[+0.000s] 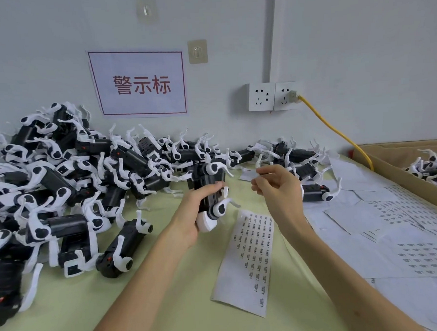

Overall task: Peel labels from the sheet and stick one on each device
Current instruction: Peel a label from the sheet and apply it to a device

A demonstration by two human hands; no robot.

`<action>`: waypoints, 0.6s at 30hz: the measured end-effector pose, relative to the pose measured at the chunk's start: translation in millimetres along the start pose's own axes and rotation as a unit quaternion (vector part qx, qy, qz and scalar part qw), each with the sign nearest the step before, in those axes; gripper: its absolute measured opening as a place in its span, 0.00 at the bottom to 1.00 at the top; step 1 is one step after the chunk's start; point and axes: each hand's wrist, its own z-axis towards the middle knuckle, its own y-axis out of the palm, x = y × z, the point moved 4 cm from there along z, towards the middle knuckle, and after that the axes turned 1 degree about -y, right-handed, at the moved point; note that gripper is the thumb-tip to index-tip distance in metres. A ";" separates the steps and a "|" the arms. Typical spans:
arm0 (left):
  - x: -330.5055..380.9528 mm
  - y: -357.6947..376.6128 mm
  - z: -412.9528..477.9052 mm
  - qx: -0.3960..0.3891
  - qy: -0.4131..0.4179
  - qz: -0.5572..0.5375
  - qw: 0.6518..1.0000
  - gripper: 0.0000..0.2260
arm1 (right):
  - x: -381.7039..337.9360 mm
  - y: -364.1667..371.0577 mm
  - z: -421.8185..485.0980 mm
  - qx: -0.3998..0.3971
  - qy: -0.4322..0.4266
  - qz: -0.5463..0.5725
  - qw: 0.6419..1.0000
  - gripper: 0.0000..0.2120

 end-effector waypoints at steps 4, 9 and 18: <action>5.6 -6.5 2.5 -0.029 0.010 -0.062 0.998 0.07 | -2.8 7.7 -6.0 -0.055 -0.043 -0.052 0.996 0.18; 5.3 5.8 -1.4 -0.095 0.009 -0.050 0.994 0.08 | -7.7 17.9 -12.4 -0.108 -0.114 -0.099 0.983 0.16; 3.3 6.9 0.4 -0.092 0.017 0.001 0.996 0.10 | -4.6 16.6 -10.4 -0.107 -0.124 -0.120 0.979 0.15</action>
